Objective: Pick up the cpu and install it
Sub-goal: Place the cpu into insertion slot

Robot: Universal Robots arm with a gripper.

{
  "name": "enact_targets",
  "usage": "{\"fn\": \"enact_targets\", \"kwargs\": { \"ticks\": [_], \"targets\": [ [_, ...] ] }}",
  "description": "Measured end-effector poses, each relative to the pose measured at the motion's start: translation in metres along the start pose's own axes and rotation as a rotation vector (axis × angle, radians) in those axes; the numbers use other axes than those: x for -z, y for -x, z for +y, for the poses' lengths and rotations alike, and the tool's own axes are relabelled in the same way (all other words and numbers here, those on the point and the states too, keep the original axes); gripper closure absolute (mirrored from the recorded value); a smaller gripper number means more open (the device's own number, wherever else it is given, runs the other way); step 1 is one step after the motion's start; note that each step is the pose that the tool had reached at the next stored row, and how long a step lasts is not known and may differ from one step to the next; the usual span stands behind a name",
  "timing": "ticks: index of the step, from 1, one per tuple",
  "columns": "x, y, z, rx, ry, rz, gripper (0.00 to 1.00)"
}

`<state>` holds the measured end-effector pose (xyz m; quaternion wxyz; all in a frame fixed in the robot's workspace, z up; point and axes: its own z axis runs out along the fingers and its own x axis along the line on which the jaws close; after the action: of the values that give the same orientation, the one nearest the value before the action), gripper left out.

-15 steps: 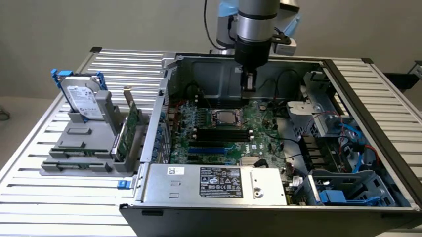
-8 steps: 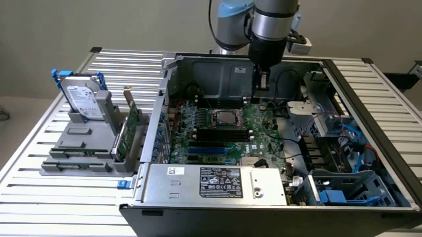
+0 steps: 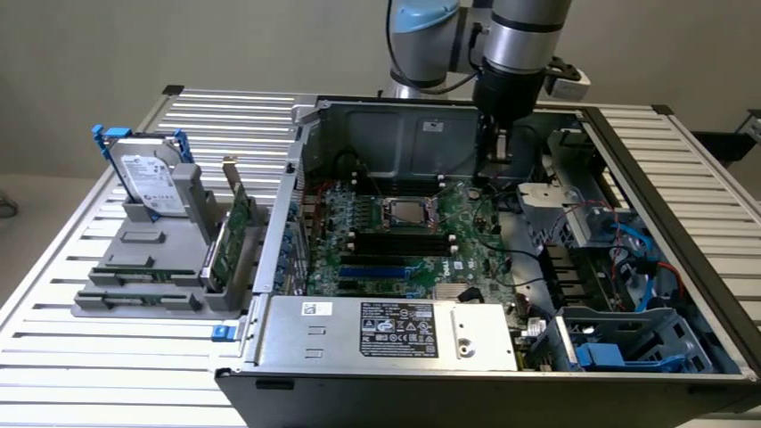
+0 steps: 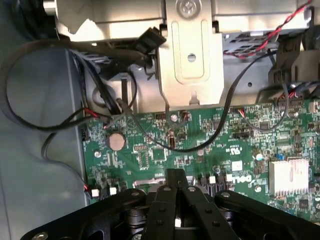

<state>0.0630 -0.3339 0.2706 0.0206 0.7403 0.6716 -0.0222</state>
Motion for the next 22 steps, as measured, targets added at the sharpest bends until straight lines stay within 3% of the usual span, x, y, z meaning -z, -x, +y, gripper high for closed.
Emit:
{"fn": "enact_targets", "kwargs": {
  "ticks": [4, 15, 18, 20, 21, 22],
  "targets": [
    [-0.004, -0.001, 0.0083, 0.001, -0.0003, 0.0001, 0.89],
    [-0.0238, -0.002, 0.0088, 0.001, -0.0003, 0.0, 0.89],
    [-0.0274, -0.003, 0.0087, 0.001, -0.0012, 0.0037, 0.89],
    [-0.0276, -0.003, 0.0087, 0.002, -0.0072, 0.0078, 0.89],
    [-0.0277, -0.003, 0.0087, 0.002, -0.0148, 0.0107, 0.89],
    [-0.0277, -0.003, 0.0087, 0.003, -0.0283, 0.0132, 0.89]
  ]
}}
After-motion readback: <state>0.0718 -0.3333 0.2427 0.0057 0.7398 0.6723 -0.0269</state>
